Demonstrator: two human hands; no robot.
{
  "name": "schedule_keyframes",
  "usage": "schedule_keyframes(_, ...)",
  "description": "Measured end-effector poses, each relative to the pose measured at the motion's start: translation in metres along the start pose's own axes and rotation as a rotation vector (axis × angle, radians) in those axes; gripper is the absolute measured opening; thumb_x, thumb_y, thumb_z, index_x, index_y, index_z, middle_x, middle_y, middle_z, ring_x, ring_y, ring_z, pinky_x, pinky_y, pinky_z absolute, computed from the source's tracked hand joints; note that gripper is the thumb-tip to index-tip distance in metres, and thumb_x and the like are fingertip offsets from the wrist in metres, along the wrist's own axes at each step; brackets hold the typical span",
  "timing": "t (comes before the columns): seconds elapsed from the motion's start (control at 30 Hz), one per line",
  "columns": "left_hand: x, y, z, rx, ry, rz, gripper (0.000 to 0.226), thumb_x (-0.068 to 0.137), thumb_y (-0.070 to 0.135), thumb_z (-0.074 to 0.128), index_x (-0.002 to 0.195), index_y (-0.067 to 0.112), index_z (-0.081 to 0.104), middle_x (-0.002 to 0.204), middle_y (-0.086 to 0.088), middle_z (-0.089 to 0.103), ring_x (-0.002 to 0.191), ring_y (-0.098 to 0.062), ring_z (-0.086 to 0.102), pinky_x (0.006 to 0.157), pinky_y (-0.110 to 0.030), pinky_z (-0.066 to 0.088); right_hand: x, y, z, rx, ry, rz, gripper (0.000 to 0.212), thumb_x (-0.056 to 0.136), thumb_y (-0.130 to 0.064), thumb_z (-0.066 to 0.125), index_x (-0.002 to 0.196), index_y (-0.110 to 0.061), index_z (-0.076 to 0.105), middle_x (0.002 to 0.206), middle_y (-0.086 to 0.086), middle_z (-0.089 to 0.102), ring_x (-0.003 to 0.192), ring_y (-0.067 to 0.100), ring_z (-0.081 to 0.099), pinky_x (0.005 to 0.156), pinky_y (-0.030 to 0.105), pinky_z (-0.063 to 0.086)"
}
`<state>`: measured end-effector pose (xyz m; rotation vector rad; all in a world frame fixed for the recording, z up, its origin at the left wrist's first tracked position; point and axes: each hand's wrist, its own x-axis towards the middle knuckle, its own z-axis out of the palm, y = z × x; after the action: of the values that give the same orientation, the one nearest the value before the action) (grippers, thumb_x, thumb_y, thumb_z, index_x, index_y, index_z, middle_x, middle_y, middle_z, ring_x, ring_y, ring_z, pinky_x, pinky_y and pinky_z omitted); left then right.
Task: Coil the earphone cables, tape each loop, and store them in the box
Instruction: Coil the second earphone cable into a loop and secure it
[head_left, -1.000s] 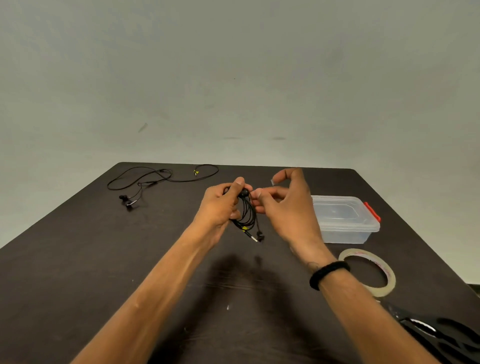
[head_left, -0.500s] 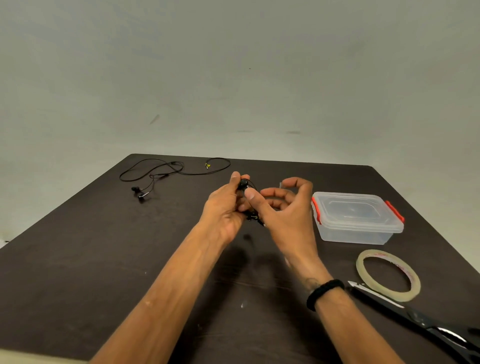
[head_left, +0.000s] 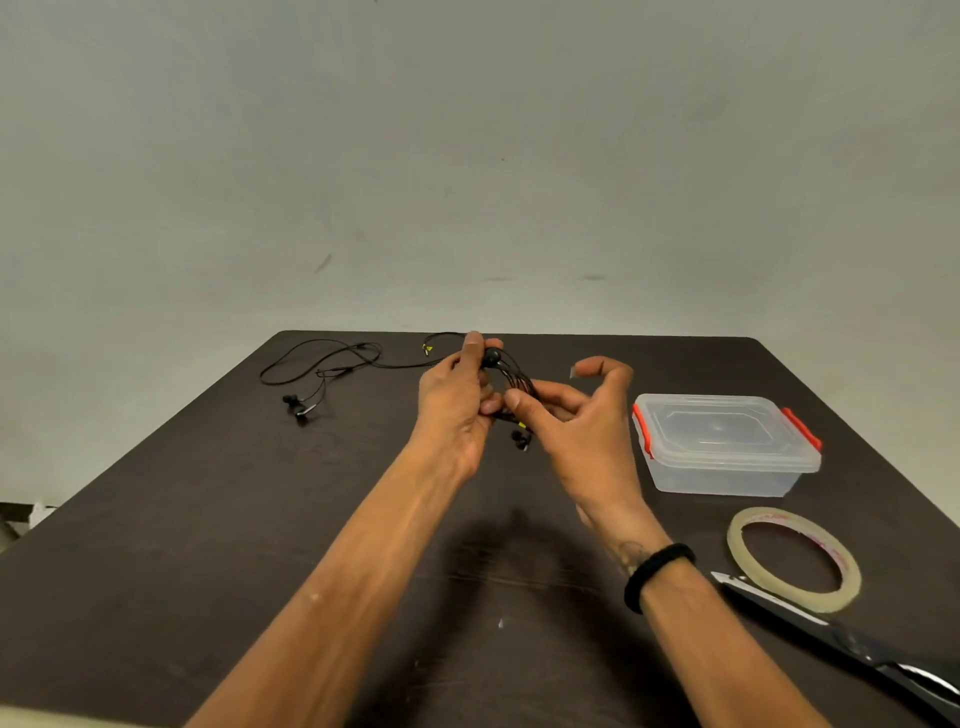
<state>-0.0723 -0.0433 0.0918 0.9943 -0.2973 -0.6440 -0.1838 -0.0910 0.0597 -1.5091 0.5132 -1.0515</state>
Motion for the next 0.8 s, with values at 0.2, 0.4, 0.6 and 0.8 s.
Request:
schedule_keyframes(0.2,-0.001,-0.026,0.005,-0.106,0.274,0.017,0.034,0.107,0.034,0.055,0.089,0.010,0.071,0.050,0.004,0.036,0.038,-0.010,0.035,0.043,-0.024,0.042,-0.009,0.009,0.013,-0.110,0.100,0.002,0.047,0.094,-0.024,0.077,0.117,-0.025,0.035,0.097,-0.002,0.077,0.084,0.001,0.074,0.070,0.015,0.052)
schedule_keyframes(0.4,0.000,-0.041,0.010,-0.091,0.378,0.043,0.036,0.107,0.038,0.055,0.086,0.015,0.072,0.042,0.004,0.045,0.038,-0.016,0.046,0.050,-0.032,0.049,-0.007,0.009,0.016,-0.194,0.128,0.071,0.060,0.083,-0.024,0.086,0.114,-0.028,0.035,0.093,-0.004,0.074,0.077,0.008,0.072,0.057,0.013,0.050)
schedule_keyframes(0.6,0.005,-0.049,-0.001,-0.084,0.312,0.030,0.033,0.105,0.036,0.059,0.085,0.015,0.073,0.057,0.003,0.046,0.042,-0.010,0.040,0.045,-0.025,0.042,0.009,0.017,0.006,-0.135,0.085,0.167,0.052,0.085,-0.011,0.079,0.111,-0.025,0.037,0.090,0.004,0.078,0.085,0.016,0.075,0.084,0.039,0.061)
schedule_keyframes(0.8,0.003,-0.035,-0.024,-0.081,0.007,-0.235,0.027,0.092,0.035,0.077,0.089,0.009,0.069,0.054,0.002,0.034,0.048,-0.011,0.035,0.065,-0.029,0.056,0.020,0.013,-0.019,0.185,-0.041,0.368,0.058,0.086,0.003,0.079,0.116,-0.018,0.035,0.096,0.018,0.079,0.086,0.029,0.074,0.100,0.055,0.057)
